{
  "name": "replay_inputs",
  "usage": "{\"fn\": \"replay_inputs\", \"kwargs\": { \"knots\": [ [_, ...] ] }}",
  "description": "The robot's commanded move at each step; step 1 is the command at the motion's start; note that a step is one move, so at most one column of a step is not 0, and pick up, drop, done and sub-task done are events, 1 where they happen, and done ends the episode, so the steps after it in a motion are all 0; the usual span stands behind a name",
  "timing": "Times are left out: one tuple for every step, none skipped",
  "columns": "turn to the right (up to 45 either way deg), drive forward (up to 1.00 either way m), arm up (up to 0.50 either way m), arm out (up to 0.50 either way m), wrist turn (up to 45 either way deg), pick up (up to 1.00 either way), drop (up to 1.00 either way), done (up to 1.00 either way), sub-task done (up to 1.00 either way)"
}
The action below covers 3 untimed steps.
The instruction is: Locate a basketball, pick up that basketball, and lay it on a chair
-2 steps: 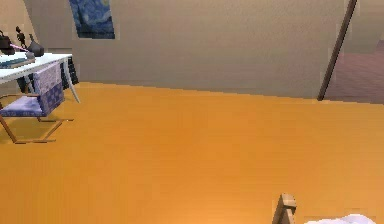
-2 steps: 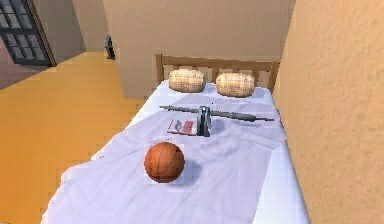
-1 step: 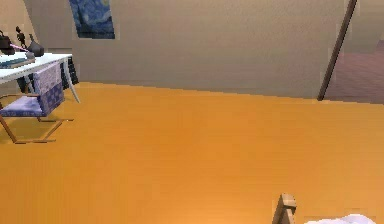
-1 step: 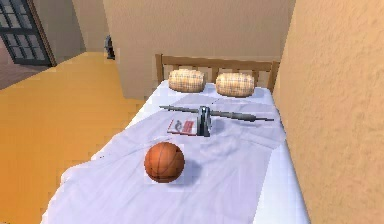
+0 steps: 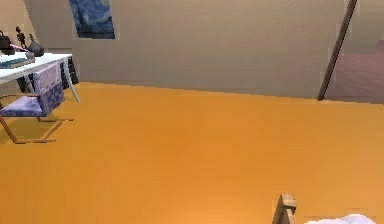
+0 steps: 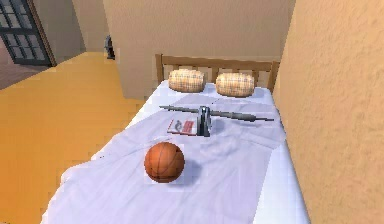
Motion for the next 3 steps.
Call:
{"fn": "replay_inputs", "kwargs": {
  "knots": [
    [0.0, 0.0, 0.0, 0.48, 0.0, 0.0, 0.0, 0.0, 0.0],
    [0.0, 0.0, 0.0, 0.0, 45.0, 0.0, 0.0, 0.0, 0.0],
    [0.0, 0.0, 0.0, 0.0, 45.0, 0.0, 0.0, 0.0, 0.0]
  ]
}}
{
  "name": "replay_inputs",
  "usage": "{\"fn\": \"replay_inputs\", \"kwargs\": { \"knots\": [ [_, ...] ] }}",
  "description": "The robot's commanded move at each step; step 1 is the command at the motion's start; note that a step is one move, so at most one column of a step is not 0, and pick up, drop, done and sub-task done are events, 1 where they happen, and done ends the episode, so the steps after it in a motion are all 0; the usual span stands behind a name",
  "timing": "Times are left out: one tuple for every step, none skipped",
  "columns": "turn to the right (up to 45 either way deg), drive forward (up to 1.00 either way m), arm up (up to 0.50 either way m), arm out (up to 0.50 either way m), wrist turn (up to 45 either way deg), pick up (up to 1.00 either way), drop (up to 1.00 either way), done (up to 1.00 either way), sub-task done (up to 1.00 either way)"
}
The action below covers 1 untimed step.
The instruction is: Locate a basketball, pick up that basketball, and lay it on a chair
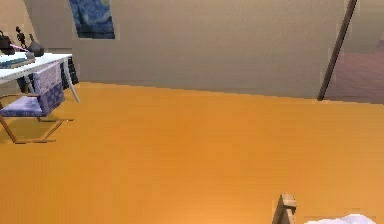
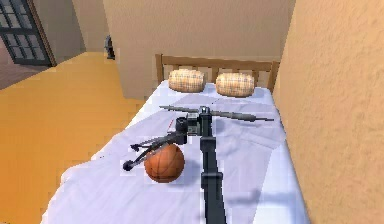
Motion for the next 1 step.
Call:
{"fn": "replay_inputs", "kwargs": {
  "knots": [
    [0.0, 0.0, 0.0, 0.0, 45.0, 0.0, 0.0, 0.0, 0.0]
  ]
}}
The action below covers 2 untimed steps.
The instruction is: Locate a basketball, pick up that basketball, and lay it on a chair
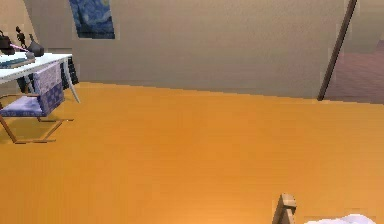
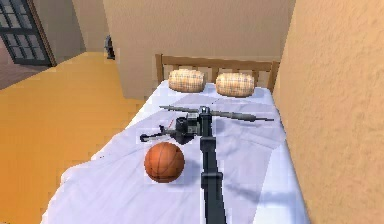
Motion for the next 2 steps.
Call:
{"fn": "replay_inputs", "kwargs": {
  "knots": [
    [0.0, 0.0, 0.0, 0.0, 9.0, 0.0, 0.0, 0.0, 0.0],
    [0.0, 0.0, -0.3, 0.0, 0.0, 0.0, 0.0, 0.0, 0.0]
  ]
}}
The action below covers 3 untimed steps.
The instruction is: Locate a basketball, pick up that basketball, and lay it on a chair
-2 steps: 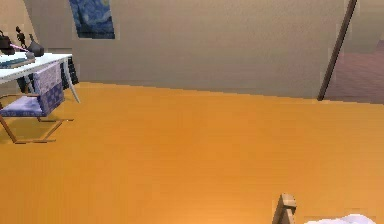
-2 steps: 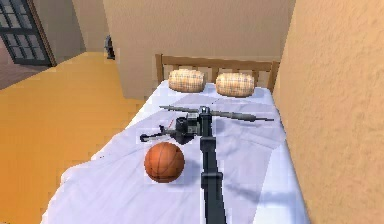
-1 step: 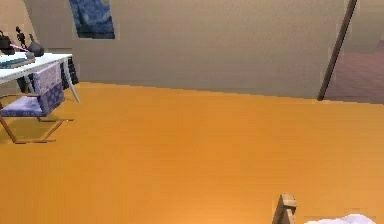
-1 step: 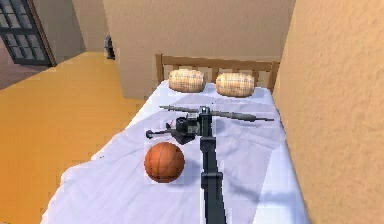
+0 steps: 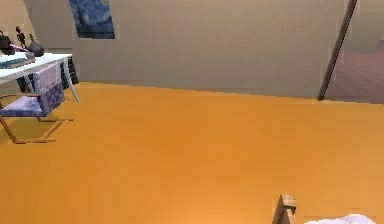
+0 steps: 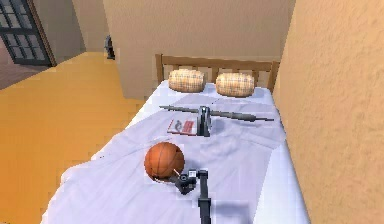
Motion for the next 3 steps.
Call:
{"fn": "replay_inputs", "kwargs": {
  "knots": [
    [0.0, 0.0, 0.0, 0.0, 0.0, 1.0, 0.0, 0.0, 0.0],
    [0.0, 0.0, 0.1, 0.0, 0.0, 0.0, 0.0, 0.0, 0.0],
    [0.0, 0.0, 0.46, 0.0, 0.0, 0.0, 0.0, 0.0, 0.0]
  ]
}}
